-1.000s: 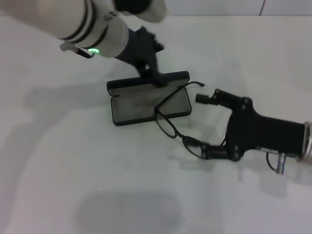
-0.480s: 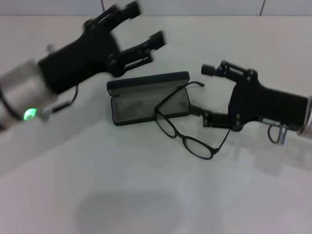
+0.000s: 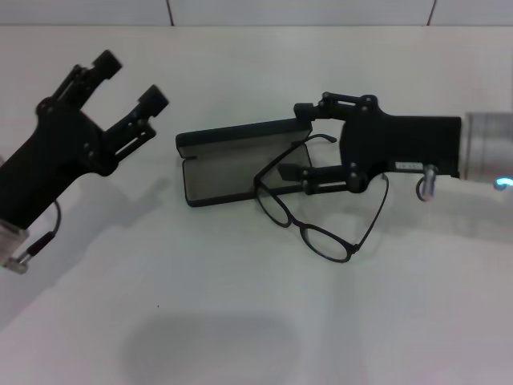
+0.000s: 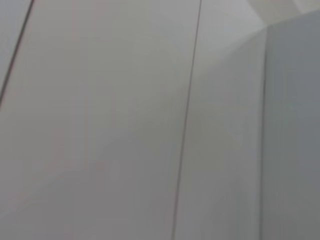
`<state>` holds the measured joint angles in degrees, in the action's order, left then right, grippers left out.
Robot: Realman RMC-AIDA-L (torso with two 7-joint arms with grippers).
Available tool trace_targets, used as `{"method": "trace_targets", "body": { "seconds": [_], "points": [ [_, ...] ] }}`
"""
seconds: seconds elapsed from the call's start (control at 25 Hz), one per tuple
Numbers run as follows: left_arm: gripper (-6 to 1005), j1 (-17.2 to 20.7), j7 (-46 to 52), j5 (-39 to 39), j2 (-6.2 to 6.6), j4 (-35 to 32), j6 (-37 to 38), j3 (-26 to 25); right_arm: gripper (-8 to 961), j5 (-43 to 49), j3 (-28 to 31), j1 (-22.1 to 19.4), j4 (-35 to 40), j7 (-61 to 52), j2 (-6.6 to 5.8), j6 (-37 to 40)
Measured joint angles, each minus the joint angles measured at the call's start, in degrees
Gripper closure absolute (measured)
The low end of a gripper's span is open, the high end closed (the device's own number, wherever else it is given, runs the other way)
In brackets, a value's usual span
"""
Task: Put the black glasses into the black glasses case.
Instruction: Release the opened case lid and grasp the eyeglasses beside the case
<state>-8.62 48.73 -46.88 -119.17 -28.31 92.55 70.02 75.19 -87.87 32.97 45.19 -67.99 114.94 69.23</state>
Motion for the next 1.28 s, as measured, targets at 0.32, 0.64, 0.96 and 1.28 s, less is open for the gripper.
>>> {"method": "trace_targets", "body": {
  "seconds": [0.32, 0.64, 0.96, 1.28],
  "points": [
    [108, -2.0, -2.1, -0.3, 0.59, 4.7, -0.1, -4.8, 134, 32.6, -0.4, 4.1, 26.1, -51.2, 0.51, 0.9],
    [109, -4.0, -2.0, -1.9, 3.73, 7.9, -1.5, -5.5, 252, 39.1, -1.1, 12.0, 30.0, -71.1, 0.78, 14.6],
    [110, -2.7, -2.8, -2.0, 3.18, 8.5, -4.0, -5.5, 258, 56.7, -8.7, 18.0, 35.0, -89.4, 1.1, 17.4],
    [111, -3.7, -4.6, -2.4, 1.91, 9.9, -6.8, -5.1, 257, 57.3, -9.2, 18.9, 32.4, -90.2, 1.11, 18.5]
  ]
}}
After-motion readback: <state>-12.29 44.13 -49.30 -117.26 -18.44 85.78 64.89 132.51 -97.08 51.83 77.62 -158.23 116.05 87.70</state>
